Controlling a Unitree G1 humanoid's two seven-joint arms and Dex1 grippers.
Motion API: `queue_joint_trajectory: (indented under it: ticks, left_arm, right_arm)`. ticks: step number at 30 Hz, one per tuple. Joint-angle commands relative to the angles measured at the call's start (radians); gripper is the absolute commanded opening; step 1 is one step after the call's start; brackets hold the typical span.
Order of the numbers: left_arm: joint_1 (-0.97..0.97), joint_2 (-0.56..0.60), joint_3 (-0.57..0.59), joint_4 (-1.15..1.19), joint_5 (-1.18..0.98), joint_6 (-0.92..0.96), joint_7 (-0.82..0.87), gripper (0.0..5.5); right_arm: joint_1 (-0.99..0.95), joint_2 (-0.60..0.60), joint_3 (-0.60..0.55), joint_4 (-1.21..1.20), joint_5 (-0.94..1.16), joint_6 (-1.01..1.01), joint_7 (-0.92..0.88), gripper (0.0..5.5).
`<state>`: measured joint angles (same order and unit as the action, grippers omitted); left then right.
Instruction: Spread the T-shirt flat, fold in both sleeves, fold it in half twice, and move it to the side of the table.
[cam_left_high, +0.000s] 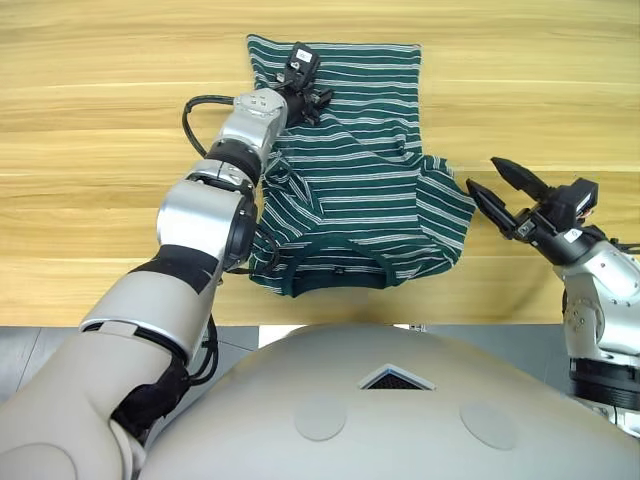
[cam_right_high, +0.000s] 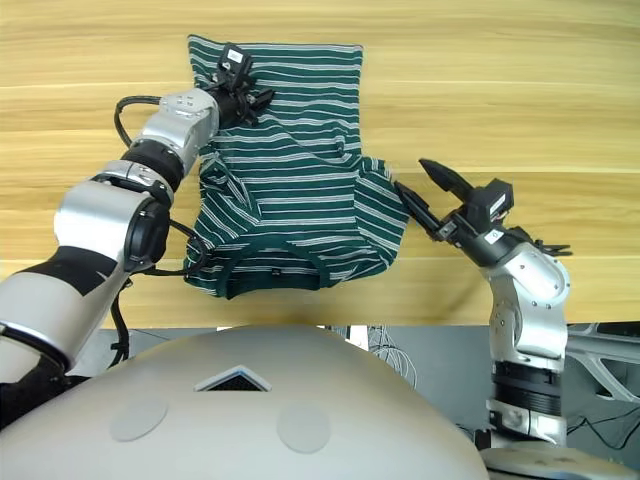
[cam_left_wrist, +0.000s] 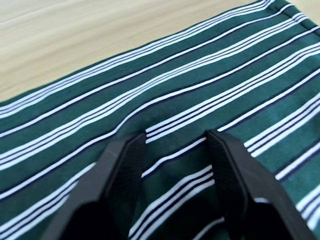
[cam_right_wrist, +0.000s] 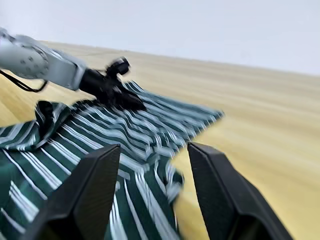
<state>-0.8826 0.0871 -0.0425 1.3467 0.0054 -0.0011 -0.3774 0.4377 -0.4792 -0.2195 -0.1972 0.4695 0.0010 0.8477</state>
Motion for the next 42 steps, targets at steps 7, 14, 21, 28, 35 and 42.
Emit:
queue_joint_trajectory:
  ticks: [7,14,21,28,35,42]
  left_arm:
    - [-0.026,0.000,0.136,0.014,-0.012,-0.009,-0.012,2.13]
    - [-0.118,-0.023,0.339,-0.040,-0.208,-0.155,-0.255,2.13]
    - [-0.168,0.013,0.450,-0.124,-0.361,-0.208,-0.471,2.13]
    - [-0.007,0.017,0.380,-0.335,-0.343,-0.219,-0.516,2.13]
    - [0.283,-0.032,0.255,-0.819,-0.375,-0.090,-0.480,2.13]
    - [0.622,-0.047,0.143,-1.229,-0.386,0.028,-0.395,2.17]
  right_arm:
    - [-0.116,0.009,0.070,0.118,-0.070,0.203,-0.145,2.50]
    - [-0.274,0.025,0.104,0.282,-0.090,0.322,-0.186,2.50]
    - [-0.296,0.045,0.119,0.290,-0.022,0.445,-0.150,2.50]
    - [-0.252,0.034,0.129,0.218,-0.015,0.465,-0.156,2.50]
    - [-0.279,0.057,0.120,0.239,-0.020,0.454,-0.185,2.50]
    - [-0.289,0.082,0.125,0.228,-0.011,0.442,-0.186,1.49]
